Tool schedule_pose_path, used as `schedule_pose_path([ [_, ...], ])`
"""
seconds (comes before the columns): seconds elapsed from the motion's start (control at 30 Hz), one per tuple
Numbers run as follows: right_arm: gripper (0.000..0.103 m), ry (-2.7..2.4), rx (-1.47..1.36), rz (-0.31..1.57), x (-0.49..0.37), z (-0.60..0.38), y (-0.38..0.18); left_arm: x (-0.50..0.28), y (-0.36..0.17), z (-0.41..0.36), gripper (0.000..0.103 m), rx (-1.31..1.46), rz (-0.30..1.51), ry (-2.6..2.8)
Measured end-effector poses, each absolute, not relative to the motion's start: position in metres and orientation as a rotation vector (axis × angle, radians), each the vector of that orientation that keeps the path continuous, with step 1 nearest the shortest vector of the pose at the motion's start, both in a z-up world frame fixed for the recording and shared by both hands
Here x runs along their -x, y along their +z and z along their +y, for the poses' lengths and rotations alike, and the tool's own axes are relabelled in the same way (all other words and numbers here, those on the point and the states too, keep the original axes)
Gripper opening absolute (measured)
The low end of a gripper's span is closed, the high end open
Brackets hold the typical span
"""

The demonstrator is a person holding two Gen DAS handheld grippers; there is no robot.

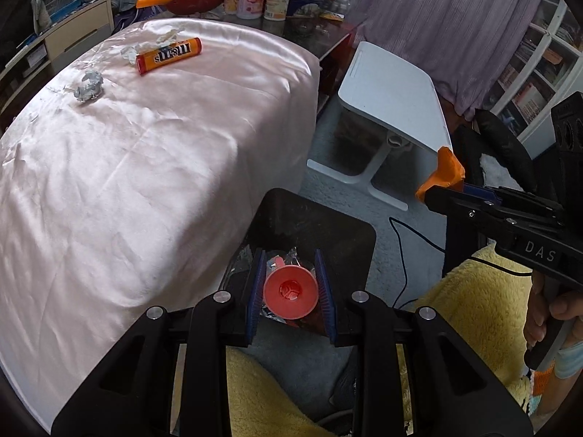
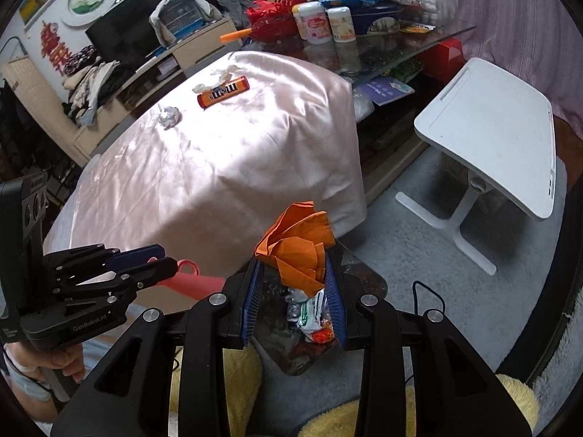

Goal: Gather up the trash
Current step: 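Carry the glove and cone over the bin and open both tools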

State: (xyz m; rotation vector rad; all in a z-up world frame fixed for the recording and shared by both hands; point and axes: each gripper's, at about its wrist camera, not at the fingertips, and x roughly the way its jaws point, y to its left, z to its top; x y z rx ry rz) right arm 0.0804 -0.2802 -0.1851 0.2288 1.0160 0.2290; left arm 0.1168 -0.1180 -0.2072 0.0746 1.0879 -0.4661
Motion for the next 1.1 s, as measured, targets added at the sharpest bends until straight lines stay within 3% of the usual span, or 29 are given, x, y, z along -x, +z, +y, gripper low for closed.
schedule_pose_path([
  [0.43, 0.034, 0.207, -0.248, 1.162, -0.086, -0.278, -0.229, -0.125, -0.259, -0.149, 0.026, -0.145, 1.182, -0.465],
  [0.77, 0.036, 0.202, -0.258, 1.206, -0.103, -0.272, -0.243, -0.135, -0.264, -0.144, 0.027, -0.142, 1.195, -0.43],
  [0.9, 0.05, 0.199, -0.269, 1.197, -0.108, -0.274, -0.242, -0.138, -0.261, -0.136, 0.037, -0.124, 1.192, -0.418],
  [1.07, 0.051, 0.194, -0.288, 1.172, -0.114, -0.278, -0.232, -0.139, -0.248, -0.126, 0.051, -0.109, 1.165, -0.407],
  [1.1, 0.055, 0.193, -0.29, 1.163, -0.115, -0.28, -0.228, -0.138, -0.243, -0.122, 0.054, -0.104, 1.154, -0.406],
])
